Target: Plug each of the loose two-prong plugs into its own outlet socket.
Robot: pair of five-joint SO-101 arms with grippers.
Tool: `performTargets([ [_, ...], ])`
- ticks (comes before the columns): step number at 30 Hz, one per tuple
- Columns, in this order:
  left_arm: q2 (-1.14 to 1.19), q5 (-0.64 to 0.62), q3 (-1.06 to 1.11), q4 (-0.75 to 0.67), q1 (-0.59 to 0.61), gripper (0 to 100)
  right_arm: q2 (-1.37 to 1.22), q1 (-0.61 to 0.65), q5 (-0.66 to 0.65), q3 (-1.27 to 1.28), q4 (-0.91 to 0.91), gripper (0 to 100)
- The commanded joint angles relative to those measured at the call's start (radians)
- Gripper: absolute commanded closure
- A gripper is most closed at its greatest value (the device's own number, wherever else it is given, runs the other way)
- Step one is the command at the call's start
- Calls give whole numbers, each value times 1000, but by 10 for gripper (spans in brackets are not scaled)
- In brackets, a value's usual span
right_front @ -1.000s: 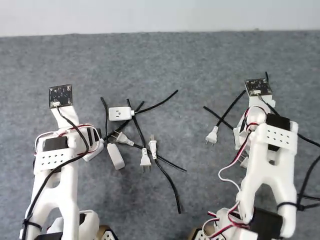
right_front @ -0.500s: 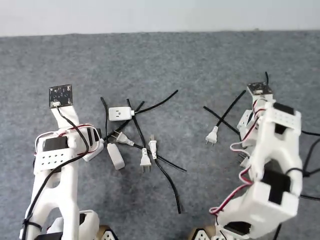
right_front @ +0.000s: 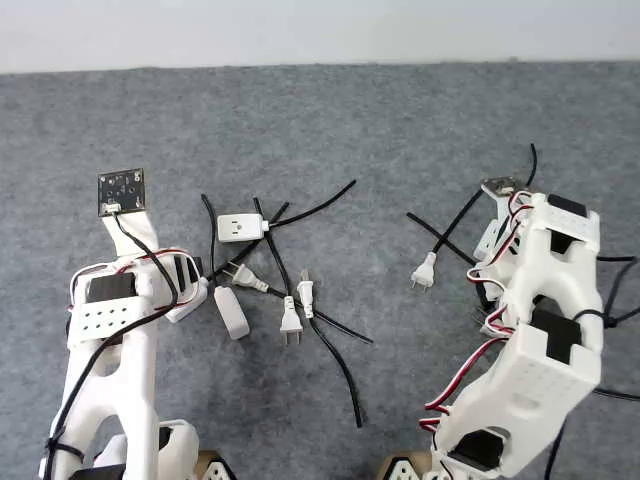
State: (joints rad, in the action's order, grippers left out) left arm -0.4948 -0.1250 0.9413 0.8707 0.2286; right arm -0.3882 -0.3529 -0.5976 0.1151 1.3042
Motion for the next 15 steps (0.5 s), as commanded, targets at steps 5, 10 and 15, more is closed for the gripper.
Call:
performTargets([
  [5,-5,-14,-8,-25,3,771,1,-10,-17,-43,15,899],
  [10,-5,-14,-8,-25,3,771,-1,7,-55,-40,30,989],
  [15,-5,-14,-8,-25,3,771,7,18,-54,-44,44,991],
])
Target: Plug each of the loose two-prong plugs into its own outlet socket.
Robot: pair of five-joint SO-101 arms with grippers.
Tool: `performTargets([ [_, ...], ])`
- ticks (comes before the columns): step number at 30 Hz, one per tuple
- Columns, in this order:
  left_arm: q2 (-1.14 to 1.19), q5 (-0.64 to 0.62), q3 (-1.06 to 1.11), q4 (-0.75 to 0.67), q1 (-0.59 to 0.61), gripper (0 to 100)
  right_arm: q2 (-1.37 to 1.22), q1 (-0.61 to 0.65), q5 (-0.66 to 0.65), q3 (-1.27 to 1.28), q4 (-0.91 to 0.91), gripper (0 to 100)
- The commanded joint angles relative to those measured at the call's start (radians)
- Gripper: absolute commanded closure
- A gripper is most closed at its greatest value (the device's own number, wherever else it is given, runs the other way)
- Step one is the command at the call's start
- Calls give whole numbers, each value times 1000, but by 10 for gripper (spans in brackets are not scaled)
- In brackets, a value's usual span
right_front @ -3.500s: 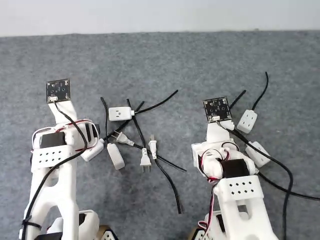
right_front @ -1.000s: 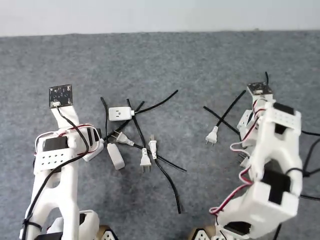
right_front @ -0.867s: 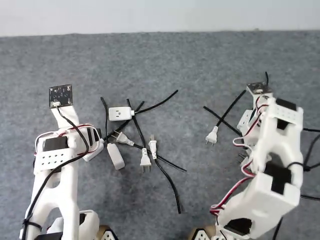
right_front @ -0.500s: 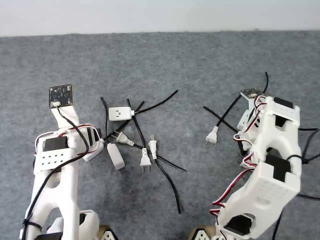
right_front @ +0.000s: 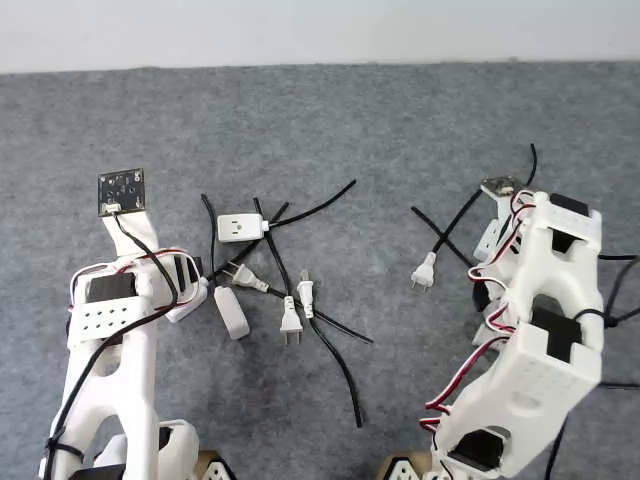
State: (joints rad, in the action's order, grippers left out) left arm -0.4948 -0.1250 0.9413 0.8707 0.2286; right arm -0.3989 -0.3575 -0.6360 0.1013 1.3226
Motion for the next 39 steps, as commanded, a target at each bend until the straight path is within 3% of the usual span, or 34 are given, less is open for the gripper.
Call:
performTargets([
  [1,-5,-14,-8,-25,3,771,21,24,-15,-32,25,991],
  [17,-5,-14,-8,-26,3,771,171,179,21,-359,386,991],
  [31,-5,-14,-7,-26,3,771,174,699,269,-347,378,991],
  [39,-5,-14,-7,-26,3,771,179,751,275,-350,383,967],
])
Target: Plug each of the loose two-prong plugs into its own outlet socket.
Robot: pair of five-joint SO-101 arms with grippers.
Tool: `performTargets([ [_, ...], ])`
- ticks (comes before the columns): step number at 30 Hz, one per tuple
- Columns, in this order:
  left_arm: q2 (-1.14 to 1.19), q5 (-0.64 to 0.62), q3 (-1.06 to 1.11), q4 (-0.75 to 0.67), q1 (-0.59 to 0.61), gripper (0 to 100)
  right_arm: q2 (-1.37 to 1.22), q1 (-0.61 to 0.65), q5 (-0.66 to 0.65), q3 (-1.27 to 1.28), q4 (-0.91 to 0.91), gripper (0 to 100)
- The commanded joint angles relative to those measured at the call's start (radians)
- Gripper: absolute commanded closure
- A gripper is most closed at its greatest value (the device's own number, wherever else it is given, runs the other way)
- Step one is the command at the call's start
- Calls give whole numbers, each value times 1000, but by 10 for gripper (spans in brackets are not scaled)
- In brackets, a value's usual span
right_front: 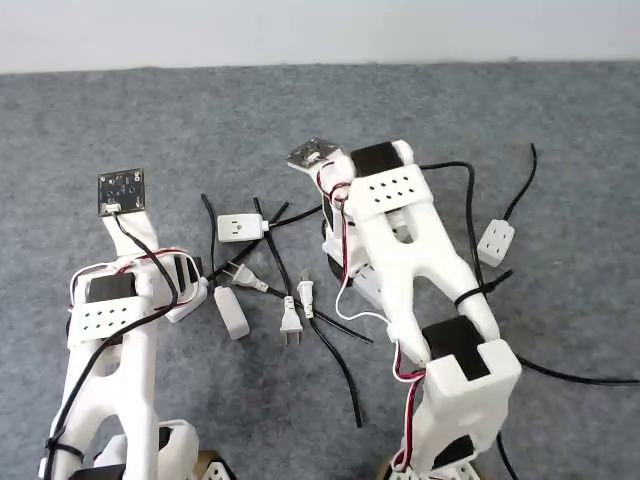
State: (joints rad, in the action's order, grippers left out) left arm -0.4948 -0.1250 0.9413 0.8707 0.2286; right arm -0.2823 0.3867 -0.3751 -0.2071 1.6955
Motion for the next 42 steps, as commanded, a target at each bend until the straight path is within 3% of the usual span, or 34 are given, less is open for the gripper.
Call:
performTargets([
  [1,-5,-14,-7,-26,3,771,65,5,12,-41,13,943],
  [7,-5,-14,-7,-26,3,771,67,5,12,-55,33,714],
  [10,-5,-14,-7,-26,3,771,67,-1,9,-89,33,655],
  [17,-5,-14,-7,-26,3,771,67,-124,5,-158,33,648],
  [24,-5,-14,-7,-26,3,771,-2,-245,-104,-146,31,648],
  [42,-5,-14,-7,-26,3,771,-372,-157,-98,-334,-8,648],
])
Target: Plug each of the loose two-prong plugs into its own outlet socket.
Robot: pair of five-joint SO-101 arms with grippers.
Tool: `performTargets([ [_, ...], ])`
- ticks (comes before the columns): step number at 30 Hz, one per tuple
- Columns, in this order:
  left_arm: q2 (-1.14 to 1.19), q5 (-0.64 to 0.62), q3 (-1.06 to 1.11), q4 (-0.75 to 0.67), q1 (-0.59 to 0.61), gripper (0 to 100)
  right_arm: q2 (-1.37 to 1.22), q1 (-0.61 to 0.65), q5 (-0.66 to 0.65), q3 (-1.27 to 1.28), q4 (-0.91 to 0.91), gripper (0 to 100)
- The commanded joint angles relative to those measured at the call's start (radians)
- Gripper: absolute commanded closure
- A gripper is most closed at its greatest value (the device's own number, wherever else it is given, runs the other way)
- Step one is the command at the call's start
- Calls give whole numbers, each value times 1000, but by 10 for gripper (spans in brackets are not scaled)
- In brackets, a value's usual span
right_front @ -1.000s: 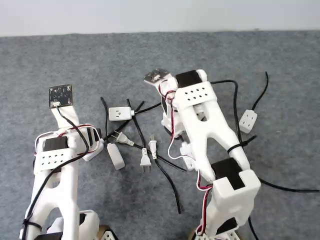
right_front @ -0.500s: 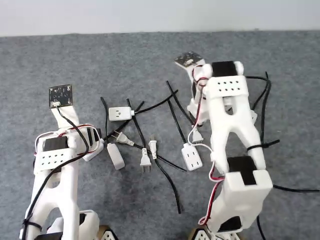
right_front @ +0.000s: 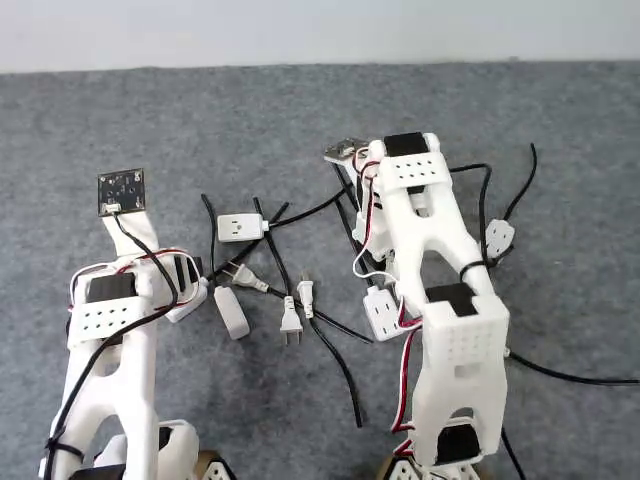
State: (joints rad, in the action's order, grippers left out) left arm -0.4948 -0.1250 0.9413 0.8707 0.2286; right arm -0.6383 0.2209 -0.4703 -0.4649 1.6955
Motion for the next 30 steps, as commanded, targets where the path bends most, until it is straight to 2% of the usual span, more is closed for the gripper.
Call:
performTargets([
  [1,-5,-14,-7,-26,3,771,-36,7,-3,-94,-8,648],
  [17,-5,-14,-7,-26,3,771,-197,-10,34,-155,-10,659],
  [20,-5,-14,-7,-26,3,771,-211,-15,32,-155,-24,759],
  [24,-5,-14,-7,-26,5,771,-231,-15,32,-155,-58,976],
  [25,-5,-14,-7,-26,12,771,-234,-15,32,-155,-64,998],
  [28,-5,-14,-10,-26,41,771,-242,-16,32,-155,-65,962],
  [30,-5,-14,-10,-26,44,771,-245,-16,32,-155,-65,993],
])
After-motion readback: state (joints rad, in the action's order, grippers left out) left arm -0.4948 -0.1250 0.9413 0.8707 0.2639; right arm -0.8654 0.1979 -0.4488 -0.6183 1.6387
